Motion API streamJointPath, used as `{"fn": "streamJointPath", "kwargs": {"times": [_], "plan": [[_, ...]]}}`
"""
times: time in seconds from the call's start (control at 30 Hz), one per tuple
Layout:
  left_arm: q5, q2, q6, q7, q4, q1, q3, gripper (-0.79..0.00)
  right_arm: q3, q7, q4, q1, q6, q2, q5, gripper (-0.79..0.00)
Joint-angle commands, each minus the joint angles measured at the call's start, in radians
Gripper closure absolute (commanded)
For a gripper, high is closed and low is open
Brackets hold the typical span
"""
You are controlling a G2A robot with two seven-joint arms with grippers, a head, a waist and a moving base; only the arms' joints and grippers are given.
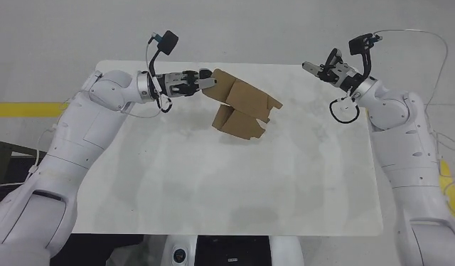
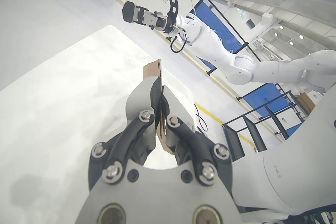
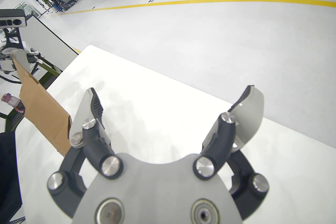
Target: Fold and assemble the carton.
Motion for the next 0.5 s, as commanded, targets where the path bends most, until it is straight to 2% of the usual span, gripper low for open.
{"fn": "streamJointPath", "kwargs": {"times": [0.0,0.13,0.27,0.37,0.47], "plan": [[-0.002,0.005,0.005,-0.005,-0.014,0.012,-0.007,0.000,-0.005,0.007,-0.017,-0.017,-0.007,0.001,0.000,-0.785],[0.001,0.018,0.010,-0.010,-0.035,0.036,-0.023,0.000,-0.012,0.082,-0.016,-0.034,-0.080,0.004,0.102,-0.785],[0.007,0.030,0.015,-0.015,-0.053,0.054,-0.032,0.000,-0.033,0.223,0.008,-0.031,-0.173,0.008,0.274,-0.785],[0.041,0.042,0.008,-0.008,-0.063,0.064,-0.034,0.000,-0.053,0.349,0.029,-0.019,-0.205,0.014,0.391,-0.785],[0.033,0.050,0.005,-0.005,-0.063,0.071,-0.035,0.000,-0.071,0.466,0.041,-0.007,-0.189,0.020,0.479,-0.785]]}}
